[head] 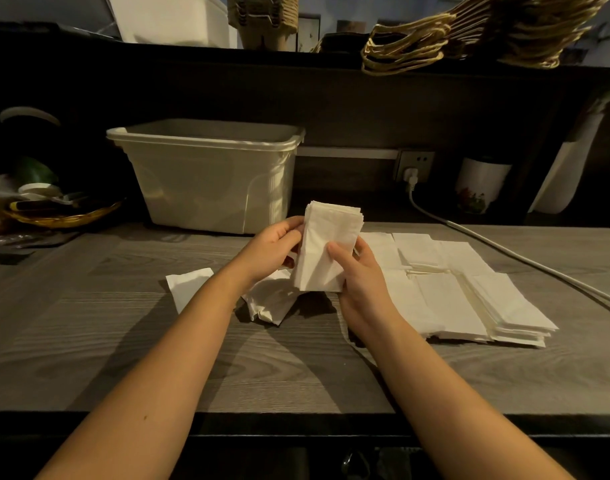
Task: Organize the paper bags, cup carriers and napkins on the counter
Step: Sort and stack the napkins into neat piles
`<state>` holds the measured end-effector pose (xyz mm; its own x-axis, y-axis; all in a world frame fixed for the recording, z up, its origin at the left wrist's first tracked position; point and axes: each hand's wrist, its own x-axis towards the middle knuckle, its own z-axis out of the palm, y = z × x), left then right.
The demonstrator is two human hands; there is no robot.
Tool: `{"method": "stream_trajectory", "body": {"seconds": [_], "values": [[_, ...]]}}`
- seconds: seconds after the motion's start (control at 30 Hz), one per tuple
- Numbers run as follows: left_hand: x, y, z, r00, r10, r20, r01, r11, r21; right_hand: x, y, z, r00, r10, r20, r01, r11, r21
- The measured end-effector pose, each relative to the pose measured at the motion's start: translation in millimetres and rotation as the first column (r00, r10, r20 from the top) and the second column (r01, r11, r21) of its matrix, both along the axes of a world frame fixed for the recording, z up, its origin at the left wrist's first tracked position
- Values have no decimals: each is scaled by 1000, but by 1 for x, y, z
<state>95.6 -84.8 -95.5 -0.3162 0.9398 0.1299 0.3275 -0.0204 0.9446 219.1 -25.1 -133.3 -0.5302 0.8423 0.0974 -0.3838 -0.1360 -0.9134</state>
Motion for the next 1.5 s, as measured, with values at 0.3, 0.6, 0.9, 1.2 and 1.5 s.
{"method": "stream_trajectory", "body": {"seconds": [0.3,0.6,0.9,1.2,1.5], "values": [[-39,-3,-13,728,134,-673,-423,860,-286,1,3,4,994,9,-105,-31,976,-213],[-32,-2,-13,760,-68,-646,-342,804,-486,3,5,1,993,-50,-104,24,971,-239],[-28,-3,-10,804,-12,-595,-316,838,-444,3,4,2,996,-34,-83,12,968,-252],[-32,0,-4,912,246,-327,-297,948,-117,6,1,6,987,-65,-147,17,952,-305],[-30,-3,1,892,425,-150,-418,905,78,6,-2,8,983,-59,-177,-8,933,-360]]}}
